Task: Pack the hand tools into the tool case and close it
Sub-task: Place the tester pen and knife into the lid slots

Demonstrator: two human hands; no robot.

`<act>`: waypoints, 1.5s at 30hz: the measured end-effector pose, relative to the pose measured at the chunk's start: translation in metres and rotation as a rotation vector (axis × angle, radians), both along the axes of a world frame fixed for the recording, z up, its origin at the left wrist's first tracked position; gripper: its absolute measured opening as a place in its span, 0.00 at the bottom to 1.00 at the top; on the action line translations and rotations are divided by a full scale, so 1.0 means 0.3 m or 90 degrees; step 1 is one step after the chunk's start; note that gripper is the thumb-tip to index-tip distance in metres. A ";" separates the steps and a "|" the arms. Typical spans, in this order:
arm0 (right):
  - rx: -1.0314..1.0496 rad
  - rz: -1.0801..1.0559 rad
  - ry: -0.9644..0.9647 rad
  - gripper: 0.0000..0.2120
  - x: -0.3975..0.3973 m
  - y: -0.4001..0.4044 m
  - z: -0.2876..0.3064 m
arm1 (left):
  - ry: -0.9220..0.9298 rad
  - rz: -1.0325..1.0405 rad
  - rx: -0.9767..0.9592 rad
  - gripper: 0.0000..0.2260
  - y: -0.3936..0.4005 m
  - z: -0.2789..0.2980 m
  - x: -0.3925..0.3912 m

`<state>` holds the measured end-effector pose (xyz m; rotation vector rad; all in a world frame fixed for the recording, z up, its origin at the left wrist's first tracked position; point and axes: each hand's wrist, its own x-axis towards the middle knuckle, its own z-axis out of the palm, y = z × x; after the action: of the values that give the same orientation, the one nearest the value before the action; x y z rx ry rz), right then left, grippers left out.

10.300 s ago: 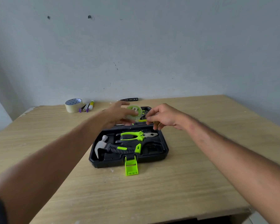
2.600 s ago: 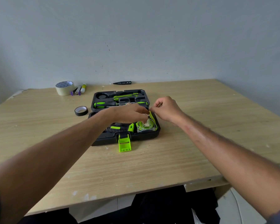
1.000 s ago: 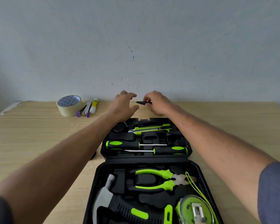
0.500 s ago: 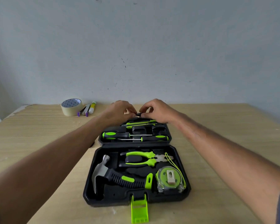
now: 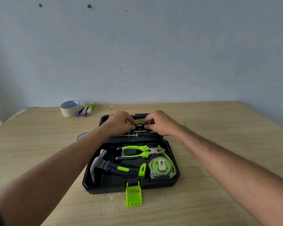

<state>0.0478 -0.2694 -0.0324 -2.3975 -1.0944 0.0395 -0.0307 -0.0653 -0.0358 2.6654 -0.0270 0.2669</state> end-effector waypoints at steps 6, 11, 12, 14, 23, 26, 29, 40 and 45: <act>0.027 -0.024 -0.008 0.09 -0.016 0.008 -0.027 | -0.016 0.025 0.065 0.08 -0.005 0.005 -0.016; 0.015 -0.015 0.003 0.09 -0.008 -0.002 -0.036 | -0.027 0.016 0.059 0.08 -0.013 0.004 -0.022; 0.007 -0.006 0.002 0.10 -0.008 -0.008 -0.027 | -0.030 0.013 0.066 0.08 -0.015 0.005 -0.022; 0.041 -0.032 0.010 0.09 -0.002 -0.027 -0.004 | -0.030 0.007 0.085 0.08 -0.016 0.008 -0.021; 0.246 -0.324 0.374 0.20 0.054 -0.045 -0.061 | -0.005 -0.001 0.113 0.09 -0.011 0.005 -0.024; 0.252 -0.320 0.410 0.16 0.070 -0.044 -0.064 | -0.004 -0.016 0.150 0.10 -0.020 0.002 -0.025; 0.238 -0.313 0.412 0.15 0.073 -0.048 -0.066 | -0.008 -0.031 0.201 0.13 -0.027 0.001 -0.026; 0.163 -0.280 0.354 0.28 0.015 -0.081 -0.052 | 0.080 0.024 0.057 0.20 -0.025 0.033 -0.065; 0.060 -0.269 0.418 0.38 0.013 -0.085 -0.056 | 0.212 0.220 0.049 0.53 -0.052 0.037 -0.069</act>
<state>0.0518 -0.2948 -0.0491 -2.2238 -0.2802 0.5688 -0.0515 -0.0809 -0.0245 2.7446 0.5406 -0.0762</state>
